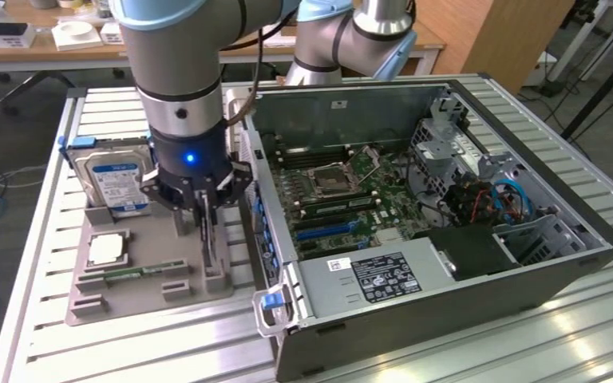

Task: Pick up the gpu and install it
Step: 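Reach for the gpu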

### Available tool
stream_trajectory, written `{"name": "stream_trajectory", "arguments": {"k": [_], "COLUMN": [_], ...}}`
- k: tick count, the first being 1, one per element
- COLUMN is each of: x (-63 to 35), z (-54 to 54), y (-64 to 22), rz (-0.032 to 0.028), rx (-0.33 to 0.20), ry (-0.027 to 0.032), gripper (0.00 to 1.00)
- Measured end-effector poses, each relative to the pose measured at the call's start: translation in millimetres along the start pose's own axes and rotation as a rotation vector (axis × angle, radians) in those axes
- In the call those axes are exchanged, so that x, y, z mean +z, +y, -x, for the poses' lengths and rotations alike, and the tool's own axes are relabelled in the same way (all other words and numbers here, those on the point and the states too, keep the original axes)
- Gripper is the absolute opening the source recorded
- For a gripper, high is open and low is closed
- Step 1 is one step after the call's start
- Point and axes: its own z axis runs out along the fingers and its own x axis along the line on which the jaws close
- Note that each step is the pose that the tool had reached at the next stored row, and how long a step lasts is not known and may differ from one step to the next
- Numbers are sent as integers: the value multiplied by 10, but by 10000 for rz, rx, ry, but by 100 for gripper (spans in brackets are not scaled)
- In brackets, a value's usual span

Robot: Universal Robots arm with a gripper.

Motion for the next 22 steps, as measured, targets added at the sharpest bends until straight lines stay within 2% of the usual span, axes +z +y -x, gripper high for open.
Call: {"name": "stream_trajectory", "arguments": {"k": [17, 22], "x": [-571, -707], "z": [13, 16], "y": [22, 27], "rz": [-8, -7], "rx": [-22, -50], "ry": [0, 1], "gripper": [26, 26]}}
